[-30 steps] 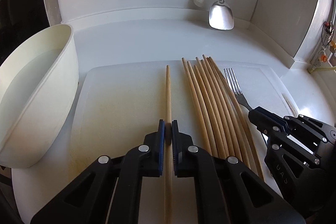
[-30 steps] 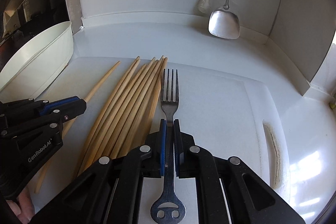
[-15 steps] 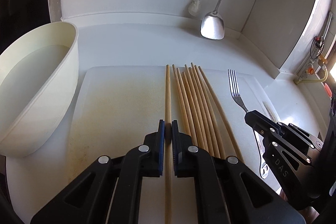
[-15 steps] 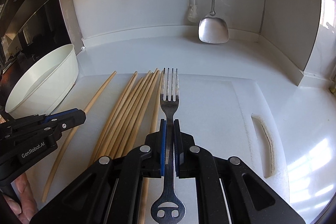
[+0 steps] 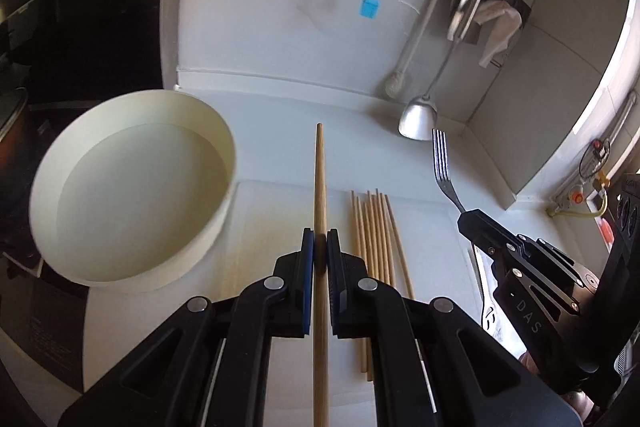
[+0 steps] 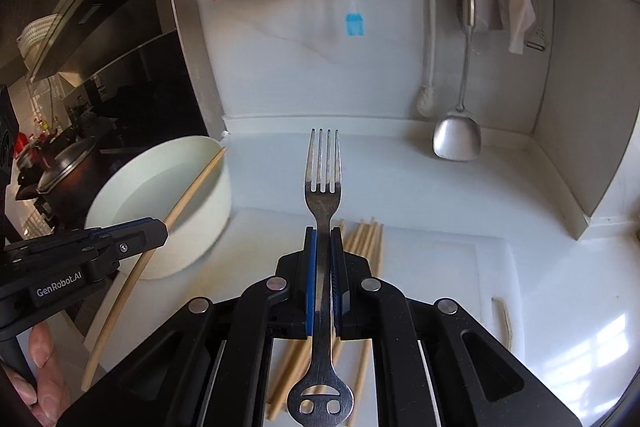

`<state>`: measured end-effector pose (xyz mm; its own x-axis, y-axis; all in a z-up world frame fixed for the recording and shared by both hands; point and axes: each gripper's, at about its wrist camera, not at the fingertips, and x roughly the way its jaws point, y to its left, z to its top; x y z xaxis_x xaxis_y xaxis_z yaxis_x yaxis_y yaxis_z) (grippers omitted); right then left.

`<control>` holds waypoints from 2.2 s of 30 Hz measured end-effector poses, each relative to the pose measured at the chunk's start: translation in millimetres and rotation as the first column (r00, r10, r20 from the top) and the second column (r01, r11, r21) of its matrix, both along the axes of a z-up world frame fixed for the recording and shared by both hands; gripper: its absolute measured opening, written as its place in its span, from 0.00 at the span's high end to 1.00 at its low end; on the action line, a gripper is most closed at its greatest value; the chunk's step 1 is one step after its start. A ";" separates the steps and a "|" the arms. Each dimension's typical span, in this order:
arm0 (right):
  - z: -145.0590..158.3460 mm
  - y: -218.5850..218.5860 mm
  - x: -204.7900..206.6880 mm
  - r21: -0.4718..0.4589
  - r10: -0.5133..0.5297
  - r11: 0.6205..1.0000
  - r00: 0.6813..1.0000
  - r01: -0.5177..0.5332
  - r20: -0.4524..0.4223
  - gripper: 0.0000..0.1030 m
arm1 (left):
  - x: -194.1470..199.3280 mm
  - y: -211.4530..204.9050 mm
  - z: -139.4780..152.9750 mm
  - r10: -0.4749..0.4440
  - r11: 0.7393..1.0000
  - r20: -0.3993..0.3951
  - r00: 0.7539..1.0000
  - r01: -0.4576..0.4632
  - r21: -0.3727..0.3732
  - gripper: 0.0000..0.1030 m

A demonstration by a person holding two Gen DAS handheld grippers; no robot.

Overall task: Organize utensils
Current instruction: 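Lift and carry the chopstick and fork in both tools over the white bowl, then open both tools to drop the chopstick and fork into the bowl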

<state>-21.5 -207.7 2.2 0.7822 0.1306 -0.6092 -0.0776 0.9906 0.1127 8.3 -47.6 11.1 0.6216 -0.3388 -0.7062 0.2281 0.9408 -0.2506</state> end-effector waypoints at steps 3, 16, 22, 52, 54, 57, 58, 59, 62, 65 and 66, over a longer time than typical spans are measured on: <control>18.8 26.8 9.1 0.009 0.048 0.999 0.999 -0.048 0.016 0.94 | 3.1 36.7 17.5 0.068 0.998 0.009 0.998 -0.068 -0.005 0.93; 21.9 171.3 105.0 0.086 0.090 0.993 0.995 -0.087 -0.038 0.94 | 86.9 185.5 19.1 0.125 0.992 0.000 0.992 -0.125 0.021 0.93; -5.2 212.5 143.2 0.106 0.046 0.994 0.993 -0.034 -0.111 0.94 | 133.6 212.3 -11.4 0.062 0.998 -0.066 0.996 -0.060 0.024 0.93; -100.0 236.0 244.6 0.095 0.031 0.995 0.877 0.017 -0.479 0.93 | 199.3 204.1 -105.3 0.048 0.995 -0.281 0.959 -0.020 0.102 0.93; -102.2 235.8 247.5 0.091 0.033 0.996 0.869 0.014 -0.493 0.93 | 200.2 206.4 -106.8 0.050 0.994 -0.286 0.957 -0.020 0.105 0.93; -104.7 233.9 248.1 0.085 0.033 0.996 0.862 0.012 -0.506 0.93 | 201.6 208.5 -109.2 0.052 0.994 -0.298 0.953 -0.020 0.108 0.92; -104.3 234.2 248.1 0.081 0.031 0.997 0.862 0.011 -0.505 0.93 | 201.3 209.4 -109.7 0.054 0.994 -0.300 0.952 -0.021 0.111 0.92; -103.9 234.9 248.3 0.074 0.028 0.997 0.863 0.011 -0.505 0.93 | 201.1 209.6 -110.3 0.057 0.993 -0.302 0.951 -0.023 0.116 0.91; -100.7 238.3 250.8 0.048 0.021 0.999 0.867 0.003 -0.498 0.84 | 200.0 210.9 -110.0 0.065 0.992 -0.304 0.950 -0.028 0.123 0.87; -90.3 229.6 240.9 0.041 0.014 0.999 0.883 0.007 -0.469 0.68 | 197.3 213.9 -104.7 0.077 0.991 -0.293 0.953 -0.041 0.129 0.71; -86.7 227.7 238.2 0.041 0.013 0.999 0.888 0.007 -0.459 0.68 | 196.1 215.1 -102.0 0.083 0.990 -0.285 0.955 -0.047 0.131 0.62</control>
<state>216.6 20.0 -84.6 0.4163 0.1647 -0.8942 -0.0107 0.9843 0.1763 204.4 167.4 -91.0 0.4022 -0.2048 -0.8924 0.0996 0.9787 -0.1797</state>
